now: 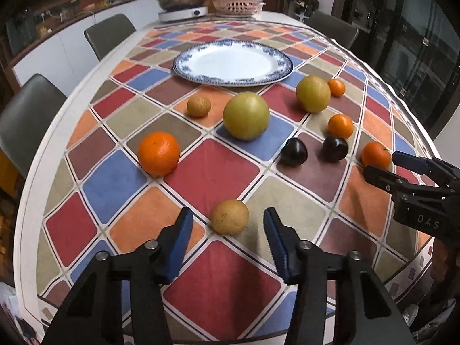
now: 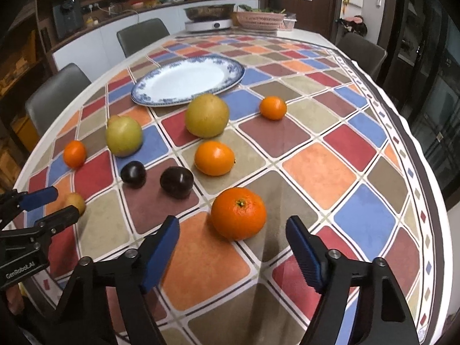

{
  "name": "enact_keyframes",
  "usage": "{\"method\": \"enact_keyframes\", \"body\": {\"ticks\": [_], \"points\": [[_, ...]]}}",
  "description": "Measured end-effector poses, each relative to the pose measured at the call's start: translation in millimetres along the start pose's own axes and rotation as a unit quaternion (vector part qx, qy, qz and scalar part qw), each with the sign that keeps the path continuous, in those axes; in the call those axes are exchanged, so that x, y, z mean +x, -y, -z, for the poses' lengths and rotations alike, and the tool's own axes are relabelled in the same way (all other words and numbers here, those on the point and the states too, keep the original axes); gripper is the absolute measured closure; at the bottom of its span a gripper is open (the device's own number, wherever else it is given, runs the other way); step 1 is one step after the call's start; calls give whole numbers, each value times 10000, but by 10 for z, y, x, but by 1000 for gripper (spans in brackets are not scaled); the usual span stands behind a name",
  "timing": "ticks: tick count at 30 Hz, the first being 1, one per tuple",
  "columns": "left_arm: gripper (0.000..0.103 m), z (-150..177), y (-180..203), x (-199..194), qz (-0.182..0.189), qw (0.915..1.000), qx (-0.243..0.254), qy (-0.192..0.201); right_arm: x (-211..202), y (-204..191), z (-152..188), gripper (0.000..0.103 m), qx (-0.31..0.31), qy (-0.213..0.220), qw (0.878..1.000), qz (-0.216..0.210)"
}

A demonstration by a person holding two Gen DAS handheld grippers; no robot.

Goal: Organize fruits
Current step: 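Move the left tool to the small tan fruit while the right tool reaches a mandarin orange, then close the left tool on the tan fruit while the right tool grasps the orange, lift both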

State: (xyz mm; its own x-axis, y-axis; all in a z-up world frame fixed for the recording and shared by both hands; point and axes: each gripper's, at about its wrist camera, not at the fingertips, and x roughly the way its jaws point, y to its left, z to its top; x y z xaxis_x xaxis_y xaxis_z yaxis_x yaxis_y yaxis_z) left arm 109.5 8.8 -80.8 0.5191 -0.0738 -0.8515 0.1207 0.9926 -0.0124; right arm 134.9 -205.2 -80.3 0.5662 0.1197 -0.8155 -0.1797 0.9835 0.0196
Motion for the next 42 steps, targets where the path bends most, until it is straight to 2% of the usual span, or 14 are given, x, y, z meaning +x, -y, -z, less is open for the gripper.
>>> {"method": "enact_keyframes", "body": {"ticks": [4, 8, 15, 24, 34, 42], "points": [[66, -25, -11, 95, 51, 9999, -12, -144, 87, 20, -23, 38, 22, -118, 9999, 39], [72, -44, -6, 166, 67, 9997, 5, -240, 171, 42, -34, 46, 50, -269, 9996, 48], [74, -60, -8, 180, 83, 9997, 41, -214, 186, 37, -63, 59, 11, -270, 9996, 70], [74, -80, 18, 125, 130, 9997, 149, -106, 151, 21, -86, 60, 26, -258, 9997, -42], [74, -269, 10, -140, 44, 9983, 420, 396, -150, -151, -241, 60, -345, 225, 9989, -200], [74, -574, -13, -259, 117, 9959, 536, 723, -223, -198, -550, 60, -280, 359, 9960, -763]]}}
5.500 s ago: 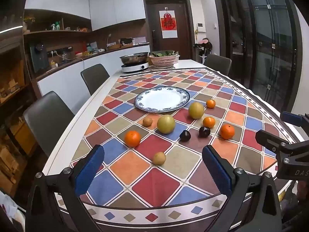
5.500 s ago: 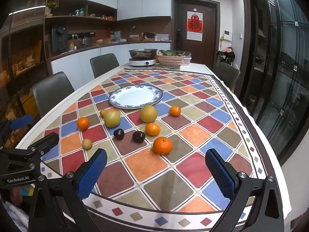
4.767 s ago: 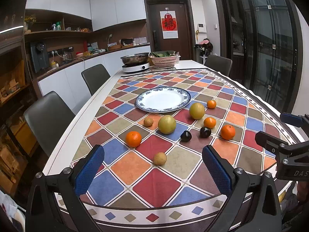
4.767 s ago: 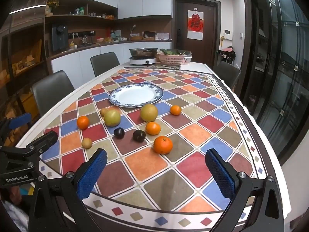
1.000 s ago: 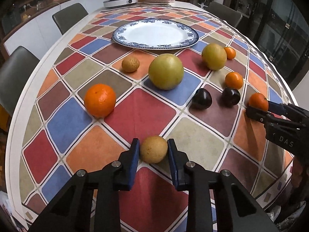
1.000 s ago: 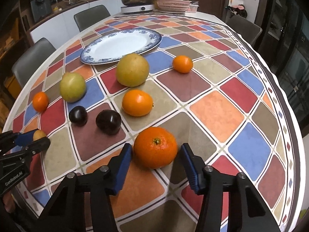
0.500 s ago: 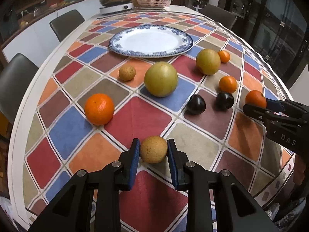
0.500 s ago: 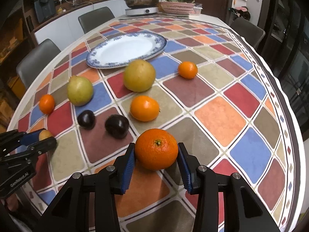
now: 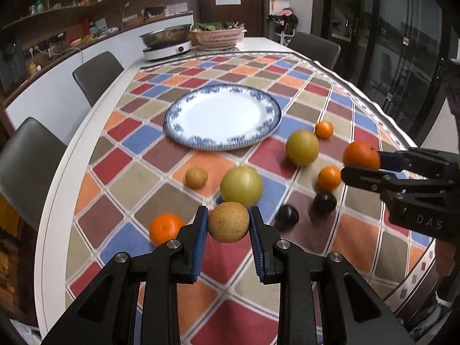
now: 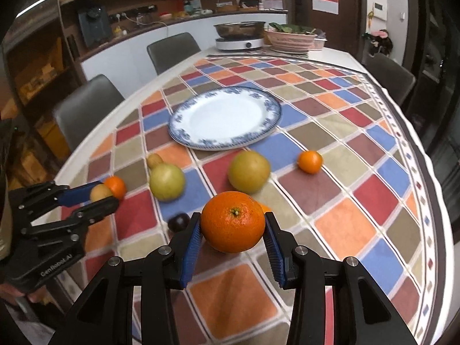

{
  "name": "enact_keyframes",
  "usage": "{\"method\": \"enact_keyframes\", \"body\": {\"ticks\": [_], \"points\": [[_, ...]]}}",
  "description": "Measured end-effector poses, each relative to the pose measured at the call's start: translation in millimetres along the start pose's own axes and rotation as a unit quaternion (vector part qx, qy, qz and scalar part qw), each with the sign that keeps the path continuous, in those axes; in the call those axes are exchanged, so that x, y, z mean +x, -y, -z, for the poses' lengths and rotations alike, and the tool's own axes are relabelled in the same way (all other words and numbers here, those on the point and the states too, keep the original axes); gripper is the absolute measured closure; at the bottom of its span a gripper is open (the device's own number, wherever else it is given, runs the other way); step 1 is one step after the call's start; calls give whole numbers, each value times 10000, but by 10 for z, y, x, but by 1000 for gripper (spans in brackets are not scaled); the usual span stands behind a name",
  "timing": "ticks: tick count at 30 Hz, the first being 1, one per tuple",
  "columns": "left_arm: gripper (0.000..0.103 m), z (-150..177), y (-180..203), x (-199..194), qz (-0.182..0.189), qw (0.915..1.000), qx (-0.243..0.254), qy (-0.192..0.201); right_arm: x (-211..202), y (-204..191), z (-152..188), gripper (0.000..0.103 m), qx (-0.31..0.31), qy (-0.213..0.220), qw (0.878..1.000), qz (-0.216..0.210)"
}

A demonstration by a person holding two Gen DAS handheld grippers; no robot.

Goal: Organize fruits
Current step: 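Close the left tool on the tan fruit while the right tool grasps the orange, lift both, then lower the tan fruit onto the white plate with the left tool while the right tool releases the orange there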

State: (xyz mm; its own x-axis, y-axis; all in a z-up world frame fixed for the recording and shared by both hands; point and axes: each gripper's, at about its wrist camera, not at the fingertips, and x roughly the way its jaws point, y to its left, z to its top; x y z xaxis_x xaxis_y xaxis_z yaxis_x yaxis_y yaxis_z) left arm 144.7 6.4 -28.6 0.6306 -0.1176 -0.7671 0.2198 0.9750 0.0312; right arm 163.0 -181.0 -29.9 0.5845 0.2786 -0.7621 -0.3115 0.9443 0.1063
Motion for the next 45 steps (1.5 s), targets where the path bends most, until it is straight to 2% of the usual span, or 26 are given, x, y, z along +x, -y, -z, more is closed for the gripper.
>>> {"method": "enact_keyframes", "body": {"ticks": [9, 17, 22, 29, 36, 45], "points": [[74, -381, -154, 135, 108, 9998, 79, 151, 135, -32, -412, 60, -261, 174, 9995, -97], [74, -907, -337, 325, 222, 9986, 212, 432, 381, 8, -940, 60, -481, 234, 9984, -202], [74, -1223, -413, 566, 313, 9979, 344, 458, 563, 64, -1236, 60, -514, 234, 9982, -189], [74, -1505, -571, 1014, 582, 9979, 204, 190, 935, 102, -1533, 60, -683, 54, 9975, -190], [74, -1718, -629, 1456, 616, 9977, 284, -80, 1345, 165, -1745, 60, -801, -187, 9963, -238], [74, -1910, -726, 2023, 604, 9964, 111, -588, 1826, 290, -1901, 60, -758, -559, 9954, -194]]}}
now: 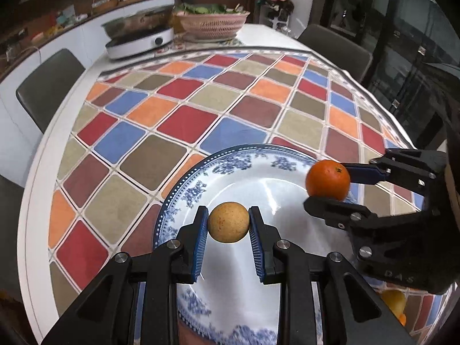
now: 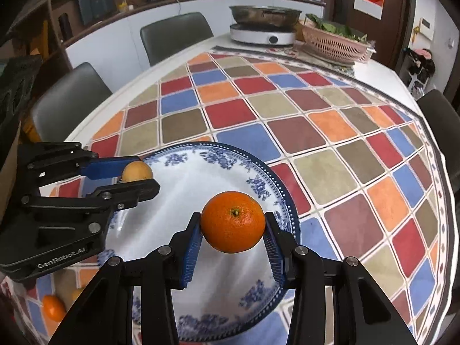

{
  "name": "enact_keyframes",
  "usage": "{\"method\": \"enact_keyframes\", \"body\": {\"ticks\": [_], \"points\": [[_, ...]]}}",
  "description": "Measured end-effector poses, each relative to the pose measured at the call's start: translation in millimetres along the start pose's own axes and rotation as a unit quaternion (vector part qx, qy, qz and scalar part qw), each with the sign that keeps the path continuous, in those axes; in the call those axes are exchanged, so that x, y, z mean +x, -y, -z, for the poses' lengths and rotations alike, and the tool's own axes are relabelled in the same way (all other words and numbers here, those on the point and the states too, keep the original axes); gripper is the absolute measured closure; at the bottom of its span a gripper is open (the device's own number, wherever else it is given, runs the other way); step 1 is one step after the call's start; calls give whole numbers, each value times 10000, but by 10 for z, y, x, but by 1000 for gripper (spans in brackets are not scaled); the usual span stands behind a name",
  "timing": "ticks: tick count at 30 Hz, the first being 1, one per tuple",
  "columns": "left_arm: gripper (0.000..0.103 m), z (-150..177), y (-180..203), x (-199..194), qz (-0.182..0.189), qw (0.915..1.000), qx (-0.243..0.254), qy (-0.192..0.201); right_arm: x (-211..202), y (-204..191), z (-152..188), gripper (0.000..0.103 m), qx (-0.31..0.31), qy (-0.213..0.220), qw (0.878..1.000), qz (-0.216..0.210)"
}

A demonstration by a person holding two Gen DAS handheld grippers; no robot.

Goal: Organize fruits
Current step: 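Lower the tan fruit onto the white plate with the left tool while the right tool releases the orange there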

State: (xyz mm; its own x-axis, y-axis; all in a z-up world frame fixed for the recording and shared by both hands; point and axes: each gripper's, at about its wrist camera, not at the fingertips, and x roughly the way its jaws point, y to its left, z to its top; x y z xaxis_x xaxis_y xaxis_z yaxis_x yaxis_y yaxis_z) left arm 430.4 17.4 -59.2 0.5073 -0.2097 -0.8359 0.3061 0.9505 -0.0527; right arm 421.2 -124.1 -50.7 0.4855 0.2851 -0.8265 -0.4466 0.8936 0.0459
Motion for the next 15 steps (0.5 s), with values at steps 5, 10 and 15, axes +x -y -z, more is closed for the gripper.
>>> {"method": "enact_keyframes", "body": {"ticks": [5, 10, 15], "points": [[74, -47, -49, 178, 22, 9997, -152, -181, 146, 31, -47, 60, -21, -120, 9999, 52], [74, -63, -60, 255, -56, 9995, -164, -271, 241, 72, -59, 60, 44, -198, 9998, 37], [64, -77, -70, 218, -113, 9995, -184, -246, 285, 100, -43, 60, 110, -230, 9997, 42]]}}
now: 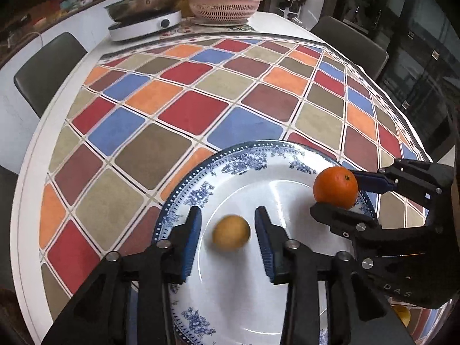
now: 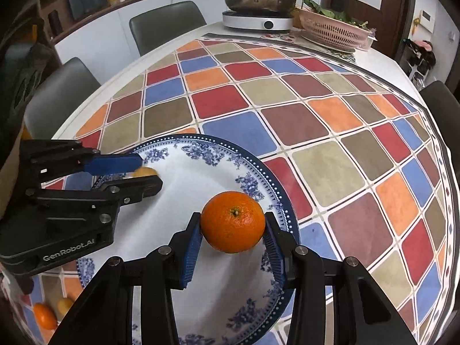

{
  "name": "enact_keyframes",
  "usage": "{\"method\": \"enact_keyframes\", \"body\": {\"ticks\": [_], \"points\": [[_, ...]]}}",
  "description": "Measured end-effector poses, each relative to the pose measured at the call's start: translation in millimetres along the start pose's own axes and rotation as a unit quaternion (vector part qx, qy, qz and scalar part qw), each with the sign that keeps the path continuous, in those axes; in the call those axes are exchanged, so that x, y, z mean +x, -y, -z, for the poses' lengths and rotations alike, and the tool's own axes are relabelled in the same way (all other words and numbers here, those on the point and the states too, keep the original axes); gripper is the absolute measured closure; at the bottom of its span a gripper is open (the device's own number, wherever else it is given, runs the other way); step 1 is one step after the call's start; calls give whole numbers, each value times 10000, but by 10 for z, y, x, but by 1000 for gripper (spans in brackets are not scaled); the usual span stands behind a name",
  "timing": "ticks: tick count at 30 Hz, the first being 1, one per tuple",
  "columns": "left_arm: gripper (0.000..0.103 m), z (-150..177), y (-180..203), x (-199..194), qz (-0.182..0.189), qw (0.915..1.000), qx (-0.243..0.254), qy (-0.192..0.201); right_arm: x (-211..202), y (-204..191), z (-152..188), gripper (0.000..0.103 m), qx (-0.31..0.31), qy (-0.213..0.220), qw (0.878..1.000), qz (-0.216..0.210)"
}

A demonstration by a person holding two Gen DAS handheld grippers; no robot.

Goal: Organize fruits
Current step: 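Lower the tan fruit onto the white plate with the left tool while the right tool releases the orange there, then move the left tool to a dark plum while the right tool reaches the other dark plum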

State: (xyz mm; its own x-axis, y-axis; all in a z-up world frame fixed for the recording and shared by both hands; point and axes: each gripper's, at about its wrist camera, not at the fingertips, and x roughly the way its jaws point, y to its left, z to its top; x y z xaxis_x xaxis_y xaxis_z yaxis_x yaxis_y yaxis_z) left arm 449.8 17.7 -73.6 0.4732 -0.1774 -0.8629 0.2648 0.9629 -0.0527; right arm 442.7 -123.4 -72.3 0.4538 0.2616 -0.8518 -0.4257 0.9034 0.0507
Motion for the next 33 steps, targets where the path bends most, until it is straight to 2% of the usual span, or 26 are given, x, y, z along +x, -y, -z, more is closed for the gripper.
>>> {"method": "enact_keyframes", "body": {"ticks": [6, 12, 27, 33], "points": [[64, 10, 14, -234, -183, 9996, 57, 194, -73, 6, 18, 57, 55, 53, 10000, -40], [61, 123, 91, -643, -405, 9979, 164, 477, -368, -50, 69, 55, 61, 289, 9995, 62], [53, 819, 463, -1757, -224, 9904, 207, 1351, -1561, -487, 567, 55, -280, 1180, 9924, 189], [47, 1133, 667, -2106, -345, 9839, 426, 1702, -1906, -629, 874, 55, -347, 1445, 9886, 237]]}}
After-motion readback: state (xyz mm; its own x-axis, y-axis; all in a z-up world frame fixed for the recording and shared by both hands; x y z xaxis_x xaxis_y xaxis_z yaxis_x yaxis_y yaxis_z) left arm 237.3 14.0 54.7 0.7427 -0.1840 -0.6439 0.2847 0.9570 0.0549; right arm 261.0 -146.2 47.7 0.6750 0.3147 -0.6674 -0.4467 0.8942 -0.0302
